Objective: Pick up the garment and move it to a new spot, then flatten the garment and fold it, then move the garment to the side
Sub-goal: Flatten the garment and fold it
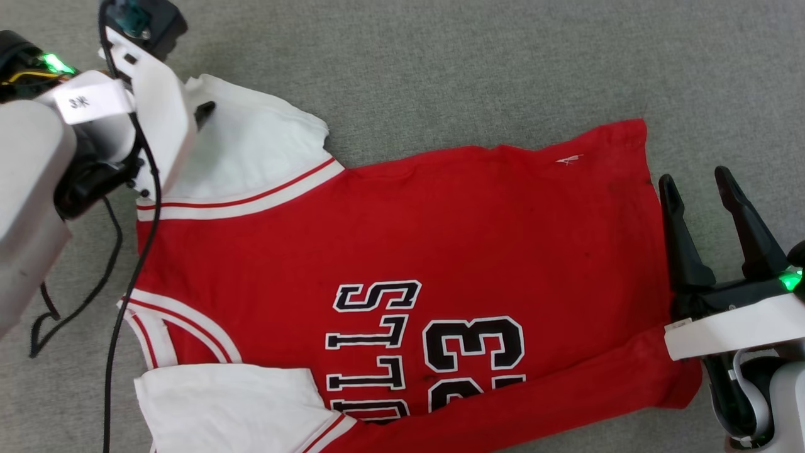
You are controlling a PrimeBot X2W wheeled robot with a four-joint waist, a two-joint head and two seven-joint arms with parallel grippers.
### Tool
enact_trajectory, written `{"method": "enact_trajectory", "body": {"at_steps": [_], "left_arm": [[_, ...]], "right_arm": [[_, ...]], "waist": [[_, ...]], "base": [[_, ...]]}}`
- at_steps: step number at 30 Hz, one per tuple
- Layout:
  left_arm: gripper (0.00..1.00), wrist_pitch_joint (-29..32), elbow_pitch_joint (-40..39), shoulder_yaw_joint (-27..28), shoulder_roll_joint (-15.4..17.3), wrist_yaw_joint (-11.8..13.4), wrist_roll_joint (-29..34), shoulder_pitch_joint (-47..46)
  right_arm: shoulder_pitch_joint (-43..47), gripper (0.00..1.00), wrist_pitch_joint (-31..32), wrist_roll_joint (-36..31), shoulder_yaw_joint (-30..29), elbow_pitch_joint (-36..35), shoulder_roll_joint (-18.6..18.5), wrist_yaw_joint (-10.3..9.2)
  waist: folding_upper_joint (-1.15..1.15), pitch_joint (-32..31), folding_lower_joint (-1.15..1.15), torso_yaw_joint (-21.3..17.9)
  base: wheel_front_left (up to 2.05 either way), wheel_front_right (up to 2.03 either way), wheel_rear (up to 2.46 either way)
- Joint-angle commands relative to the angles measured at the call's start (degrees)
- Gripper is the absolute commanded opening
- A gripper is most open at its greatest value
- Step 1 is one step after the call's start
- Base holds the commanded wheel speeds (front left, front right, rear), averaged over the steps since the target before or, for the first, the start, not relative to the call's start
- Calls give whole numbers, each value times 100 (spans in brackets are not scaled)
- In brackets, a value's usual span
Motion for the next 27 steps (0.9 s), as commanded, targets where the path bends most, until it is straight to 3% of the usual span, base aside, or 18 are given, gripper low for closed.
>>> {"method": "enact_trajectory", "body": {"at_steps": [1, 8, 10, 13, 21, 27], "left_arm": [[100, 29, 243, -95, 27, -5, -81, -164], [100, -43, 815, -282, -77, -5, -289, -274], [0, 45, 902, -394, -121, -5, -452, -213], [0, -3, 1010, -460, -109, 1, -629, -187], [0, -939, 1347, -244, -290, 26, -744, -110], [0, -1553, 1213, -62, -360, 210, -857, 188]], "right_arm": [[-110, 100, -54, 1, 32, 19, 37, -7], [-162, 100, -92, -31, 80, 69, 61, -7], [-159, 100, -96, -34, 91, 81, 60, -7], [-137, 100, -95, -66, 87, 106, 43, -7], [-62, 100, 68, -104, 96, 205, -71, -7], [101, 100, 503, -73, 89, 310, -249, -7]], "waist": [[0, 115, -1, -79], [0, 218, -1, -131], [0, 225, -1, -135], [0, 183, -1, -120], [0, -323, -1, 18], [0, -839, -1, 227]], "base": [[0, 0, 0], [0, 0, 0], [0, 0, 0], [0, 0, 0], [0, 0, 0], [0, 0, 0]]}}
